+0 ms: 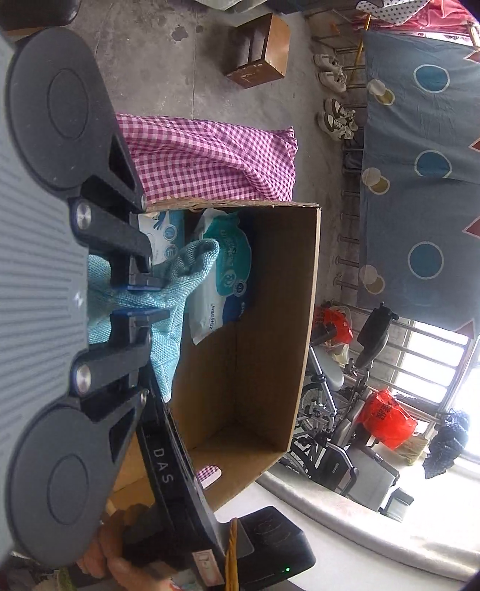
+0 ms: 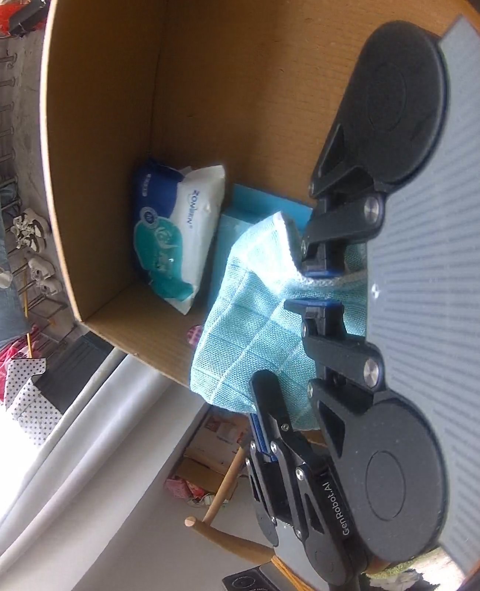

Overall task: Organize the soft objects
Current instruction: 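Carry the towel into the box and release it onto the band-aid box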

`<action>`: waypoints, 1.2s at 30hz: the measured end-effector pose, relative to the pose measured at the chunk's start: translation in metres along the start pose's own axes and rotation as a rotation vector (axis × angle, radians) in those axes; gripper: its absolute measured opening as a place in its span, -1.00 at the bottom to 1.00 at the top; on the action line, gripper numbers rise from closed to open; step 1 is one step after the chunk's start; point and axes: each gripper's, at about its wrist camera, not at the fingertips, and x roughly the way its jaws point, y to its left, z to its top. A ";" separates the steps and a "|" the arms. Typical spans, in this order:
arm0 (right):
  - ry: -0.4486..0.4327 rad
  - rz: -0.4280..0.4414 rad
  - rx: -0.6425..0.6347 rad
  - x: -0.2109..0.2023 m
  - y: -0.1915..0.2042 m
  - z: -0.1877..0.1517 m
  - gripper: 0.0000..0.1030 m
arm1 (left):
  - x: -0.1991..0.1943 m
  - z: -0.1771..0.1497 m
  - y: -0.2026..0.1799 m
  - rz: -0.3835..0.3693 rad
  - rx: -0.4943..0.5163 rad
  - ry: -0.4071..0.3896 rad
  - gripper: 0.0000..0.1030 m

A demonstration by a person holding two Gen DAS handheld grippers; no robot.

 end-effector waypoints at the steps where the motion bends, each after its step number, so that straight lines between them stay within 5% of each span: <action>1: 0.036 -0.004 0.005 0.007 0.001 -0.005 -0.77 | 0.001 -0.003 0.001 0.004 0.005 0.018 -0.77; 5: 0.169 -0.015 0.048 0.027 -0.006 -0.009 -0.67 | -0.003 -0.010 0.002 0.020 0.023 0.058 -0.15; 8: 0.233 -0.010 0.113 0.031 -0.015 -0.004 -0.20 | -0.018 -0.014 0.008 0.010 -0.005 0.041 0.20; 15: 0.068 -0.048 0.093 -0.008 -0.012 0.021 -0.10 | -0.081 -0.031 0.014 -0.015 -0.081 -0.111 0.73; 20: 0.061 -0.096 0.003 0.014 0.012 0.038 -0.25 | -0.112 -0.052 0.017 0.006 -0.129 -0.187 0.80; 27: 0.015 -0.191 -0.098 0.018 0.041 0.051 -0.29 | -0.132 -0.090 0.034 0.085 -0.183 -0.183 0.83; 36: 0.063 -0.156 -0.074 0.056 0.042 0.058 -0.27 | -0.133 -0.116 0.053 0.113 -0.252 -0.177 0.88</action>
